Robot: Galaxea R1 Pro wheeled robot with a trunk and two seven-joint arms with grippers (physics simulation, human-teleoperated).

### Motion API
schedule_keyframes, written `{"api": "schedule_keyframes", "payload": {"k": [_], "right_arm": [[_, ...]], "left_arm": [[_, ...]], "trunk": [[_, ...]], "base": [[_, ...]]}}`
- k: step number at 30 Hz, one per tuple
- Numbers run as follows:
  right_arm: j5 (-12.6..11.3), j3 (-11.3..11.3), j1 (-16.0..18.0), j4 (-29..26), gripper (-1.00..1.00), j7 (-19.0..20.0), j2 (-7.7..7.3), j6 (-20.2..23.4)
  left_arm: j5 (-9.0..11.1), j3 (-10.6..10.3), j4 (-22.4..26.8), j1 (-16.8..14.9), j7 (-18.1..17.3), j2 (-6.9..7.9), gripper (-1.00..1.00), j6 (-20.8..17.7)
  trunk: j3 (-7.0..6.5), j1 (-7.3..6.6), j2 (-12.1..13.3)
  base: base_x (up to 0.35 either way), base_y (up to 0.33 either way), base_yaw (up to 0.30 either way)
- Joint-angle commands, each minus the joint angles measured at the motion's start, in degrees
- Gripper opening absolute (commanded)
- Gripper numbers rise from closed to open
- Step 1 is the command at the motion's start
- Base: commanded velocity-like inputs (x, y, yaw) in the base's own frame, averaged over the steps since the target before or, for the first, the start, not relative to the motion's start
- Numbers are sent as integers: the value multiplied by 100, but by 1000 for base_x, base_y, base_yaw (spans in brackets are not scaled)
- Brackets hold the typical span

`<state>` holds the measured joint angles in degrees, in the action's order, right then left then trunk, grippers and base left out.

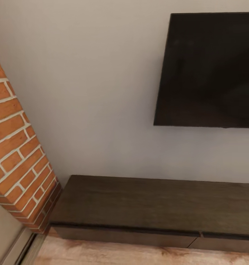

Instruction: Place each of the two pumpkins and all three candles from the living room inside a cabinet in the living room (use any cabinet), then make sure every cabinet is closed, and position the cauldron so it is next to a table in the living room.

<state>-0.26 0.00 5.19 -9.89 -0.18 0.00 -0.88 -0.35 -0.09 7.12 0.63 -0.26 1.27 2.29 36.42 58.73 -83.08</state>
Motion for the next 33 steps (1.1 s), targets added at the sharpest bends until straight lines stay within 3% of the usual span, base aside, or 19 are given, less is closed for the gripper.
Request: {"api": "schedule_keyframes", "payload": {"k": [1,11,33], "right_arm": [[0,0,0,-1,100,3,0,0],[14,3,0,-6,100,-1,-7,-10],[137,78,0,28,100,-36,-5,-138]], "left_arm": [[0,0,0,1,0,2,100,0],[0,0,0,0,1,-1,100,0],[11,-6,67,-1,2,-39,100,22]], "trunk": [[1,0,0],[19,0,0],[20,0,0]], "base": [[334,0,-267],[306,0,-187],[13,0,-3]]}}
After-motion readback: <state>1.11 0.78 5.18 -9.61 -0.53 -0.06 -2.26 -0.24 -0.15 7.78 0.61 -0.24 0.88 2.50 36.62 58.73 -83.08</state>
